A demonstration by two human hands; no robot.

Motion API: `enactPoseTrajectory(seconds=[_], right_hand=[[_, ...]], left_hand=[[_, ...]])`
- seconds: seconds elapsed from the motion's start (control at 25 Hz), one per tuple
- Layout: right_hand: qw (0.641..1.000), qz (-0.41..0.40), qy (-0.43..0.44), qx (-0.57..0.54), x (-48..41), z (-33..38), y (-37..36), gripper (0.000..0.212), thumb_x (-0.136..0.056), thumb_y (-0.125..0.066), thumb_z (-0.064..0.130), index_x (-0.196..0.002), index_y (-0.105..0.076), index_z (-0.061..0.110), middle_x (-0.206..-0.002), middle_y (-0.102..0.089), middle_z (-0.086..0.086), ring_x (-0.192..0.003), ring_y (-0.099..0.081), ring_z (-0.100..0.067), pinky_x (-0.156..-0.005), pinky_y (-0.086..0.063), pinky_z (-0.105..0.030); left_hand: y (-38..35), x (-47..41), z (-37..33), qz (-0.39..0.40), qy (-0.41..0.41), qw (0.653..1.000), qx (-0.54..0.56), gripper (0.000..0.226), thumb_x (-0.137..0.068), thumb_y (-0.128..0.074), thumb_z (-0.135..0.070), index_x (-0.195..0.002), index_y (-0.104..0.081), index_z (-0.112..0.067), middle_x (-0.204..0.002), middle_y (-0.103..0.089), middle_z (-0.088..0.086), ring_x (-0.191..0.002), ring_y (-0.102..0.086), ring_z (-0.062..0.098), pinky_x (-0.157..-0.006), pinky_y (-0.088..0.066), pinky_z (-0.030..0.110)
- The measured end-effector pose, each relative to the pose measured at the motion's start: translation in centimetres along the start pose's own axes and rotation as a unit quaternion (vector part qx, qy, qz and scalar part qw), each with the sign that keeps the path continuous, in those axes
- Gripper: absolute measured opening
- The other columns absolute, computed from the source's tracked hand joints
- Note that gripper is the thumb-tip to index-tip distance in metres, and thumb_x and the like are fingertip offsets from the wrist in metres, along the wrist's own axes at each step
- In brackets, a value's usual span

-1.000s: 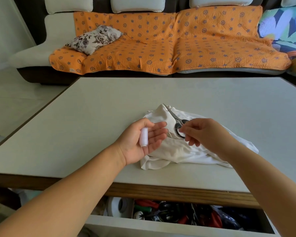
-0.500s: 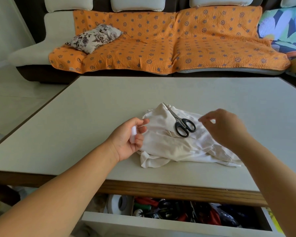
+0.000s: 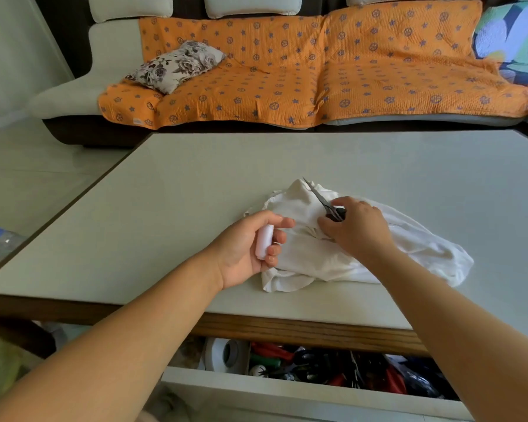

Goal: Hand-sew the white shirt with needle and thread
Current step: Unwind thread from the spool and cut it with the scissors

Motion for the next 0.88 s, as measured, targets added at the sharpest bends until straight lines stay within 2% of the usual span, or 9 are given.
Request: enactPoseTrajectory(seconds=[0.08,0.16,0.28,0.36,0.44,0.52,0.68,0.8,0.88], right_hand=[[0.992,-0.009,-0.024,-0.123,0.2,0.3,1.4,0.048,-0.083,-0.06,0.036,-0.13,-0.053,0.028,-0.101,-0.068,-0.002,-0.091,-0.064,-0.023,-0.074,-0.05,-0.033],[0.967,-0.043,-0.033,-0.248,0.6,0.5,3.0,0.042,-0.087,-0.058,0.029,-0.129,-0.054,0.027,-0.089,-0.067,0.001,-0.072,-0.063,-0.015,-0.065,-0.049,-0.03],[0.917,-0.077,-0.033,-0.39,1.5,0.5,4.7,0.03,-0.091,-0.052,0.018,-0.119,-0.06,0.02,-0.084,-0.068,-0.003,-0.07,-0.062,-0.016,-0.066,-0.049,-0.029],[0.891,-0.061,-0.029,-0.449,2.6,0.6,5.2,0.014,-0.094,-0.052,0.016,-0.106,-0.061,0.016,-0.08,-0.07,-0.005,-0.069,-0.063,-0.016,-0.062,-0.049,-0.026],[0.885,-0.011,-0.023,-0.464,3.8,0.4,5.6,0.006,-0.097,-0.055,0.02,-0.098,-0.06,0.016,-0.08,-0.072,-0.008,-0.072,-0.064,-0.018,-0.061,-0.048,-0.027],[0.898,0.057,-0.014,-0.437,5.3,-0.4,6.2,0.01,-0.096,-0.058,0.022,-0.099,-0.063,0.014,-0.084,-0.073,-0.008,-0.078,-0.064,-0.019,-0.065,-0.047,-0.029],[0.909,0.217,0.014,-0.355,9.2,-1.8,7.9,0.011,-0.094,-0.061,0.019,-0.098,-0.07,0.016,-0.093,-0.075,-0.001,-0.083,-0.071,-0.022,-0.068,-0.054,-0.029],[0.916,0.37,0.09,-0.124,12.1,-2.4,8.0,0.013,-0.098,-0.054,0.026,-0.096,-0.067,0.027,-0.097,-0.074,0.004,-0.089,-0.071,-0.02,-0.078,-0.054,-0.032],[0.89,0.435,0.132,0.033,13.7,-2.8,7.0,0.017,-0.1,-0.047,0.031,-0.097,-0.063,0.032,-0.093,-0.068,0.011,-0.082,-0.064,-0.012,-0.079,-0.051,-0.03]], left_hand=[[-0.1,0.5,0.1,0.031,0.006,0.999,-0.018,0.018,-0.094,-0.05,-0.02,-0.094,-0.065,-0.012,-0.069,-0.052,-0.001,-0.052,-0.04,0.009,-0.051,-0.033,0.021],[-0.3,0.9,0.3,0.059,0.014,0.997,-0.041,0.018,-0.096,-0.05,-0.019,-0.093,-0.065,-0.011,-0.07,-0.054,0.0,-0.053,-0.043,0.009,-0.05,-0.035,0.02],[-0.8,1.6,0.7,0.088,0.025,0.993,-0.079,0.017,-0.096,-0.053,-0.02,-0.091,-0.067,-0.012,-0.077,-0.063,0.003,-0.061,-0.055,0.011,-0.053,-0.044,0.021],[-0.9,2.1,1.1,0.127,0.051,0.984,-0.112,0.017,-0.095,-0.055,-0.022,-0.094,-0.067,-0.01,-0.09,-0.07,0.009,-0.078,-0.068,0.018,-0.065,-0.054,0.027],[-1.1,2.7,1.8,0.197,0.093,0.96,-0.175,0.026,-0.097,-0.053,-0.02,-0.11,-0.064,0.0,-0.111,-0.071,0.017,-0.104,-0.069,0.027,-0.086,-0.057,0.037],[-1.7,3.3,2.7,0.242,0.112,0.926,-0.269,0.034,-0.1,-0.051,-0.019,-0.123,-0.058,0.005,-0.127,-0.066,0.014,-0.121,-0.062,0.022,-0.103,-0.049,0.039],[-2.8,4.8,3.0,0.262,0.099,0.885,-0.372,0.021,-0.1,-0.053,-0.022,-0.113,-0.067,-0.013,-0.131,-0.065,-0.003,-0.123,-0.058,0.006,-0.106,-0.046,0.031],[-2.5,5.4,4.0,0.269,0.155,0.854,-0.417,0.022,-0.1,-0.054,-0.026,-0.114,-0.066,-0.013,-0.128,-0.067,0.001,-0.119,-0.063,0.012,-0.105,-0.048,0.037],[-2.3,5.7,4.8,0.244,0.167,0.837,-0.46,0.015,-0.1,-0.055,-0.029,-0.107,-0.064,-0.02,-0.127,-0.066,0.002,-0.119,-0.062,0.013,-0.105,-0.048,0.039]])
Point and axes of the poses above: each hand's wrist, its own x-axis away from the middle knuckle, its own y-axis out of the back of the hand, z = x × y, the point moved 1 cm from there along -x, towards the middle knuckle
